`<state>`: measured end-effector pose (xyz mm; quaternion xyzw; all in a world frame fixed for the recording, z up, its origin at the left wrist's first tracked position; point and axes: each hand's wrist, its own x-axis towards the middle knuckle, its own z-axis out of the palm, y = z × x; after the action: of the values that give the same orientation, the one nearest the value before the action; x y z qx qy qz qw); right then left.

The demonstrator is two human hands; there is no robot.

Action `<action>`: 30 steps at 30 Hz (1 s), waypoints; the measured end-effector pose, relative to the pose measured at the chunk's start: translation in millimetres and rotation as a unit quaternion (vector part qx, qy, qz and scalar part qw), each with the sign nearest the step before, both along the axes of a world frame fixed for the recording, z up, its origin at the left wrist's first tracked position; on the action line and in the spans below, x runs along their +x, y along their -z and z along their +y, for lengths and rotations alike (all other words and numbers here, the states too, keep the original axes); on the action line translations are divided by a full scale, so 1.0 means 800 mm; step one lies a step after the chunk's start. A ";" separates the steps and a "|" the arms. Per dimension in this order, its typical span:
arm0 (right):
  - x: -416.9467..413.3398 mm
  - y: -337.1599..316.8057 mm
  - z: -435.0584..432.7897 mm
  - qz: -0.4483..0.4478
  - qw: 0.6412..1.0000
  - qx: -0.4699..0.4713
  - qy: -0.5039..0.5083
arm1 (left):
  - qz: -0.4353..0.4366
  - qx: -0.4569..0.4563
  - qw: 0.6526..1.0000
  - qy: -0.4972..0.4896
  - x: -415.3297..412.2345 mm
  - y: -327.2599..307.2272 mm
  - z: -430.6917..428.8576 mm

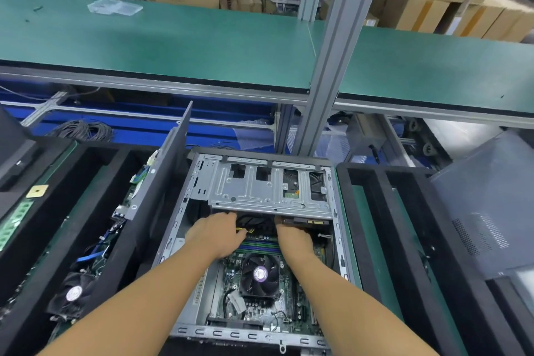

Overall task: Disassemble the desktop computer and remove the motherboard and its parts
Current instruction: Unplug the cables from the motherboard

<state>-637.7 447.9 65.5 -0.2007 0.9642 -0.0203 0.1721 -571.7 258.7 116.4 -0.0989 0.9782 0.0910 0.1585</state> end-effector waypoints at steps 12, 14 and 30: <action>0.000 0.013 0.003 0.012 1.000 0.021 -0.012 | 0.002 0.000 1.000 0.005 0.001 0.002 -0.001; -0.003 0.013 0.003 -0.002 0.999 0.036 -0.009 | 0.005 -0.001 1.000 0.007 0.001 0.002 -0.001; -0.002 0.013 0.004 -0.001 1.000 0.004 0.003 | 0.017 0.007 1.000 -0.009 0.002 0.002 -0.001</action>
<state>-639.5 451.1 54.7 -0.1973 0.9646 -0.0167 0.1740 -570.4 258.2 114.4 -0.1046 0.9792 0.1007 0.1416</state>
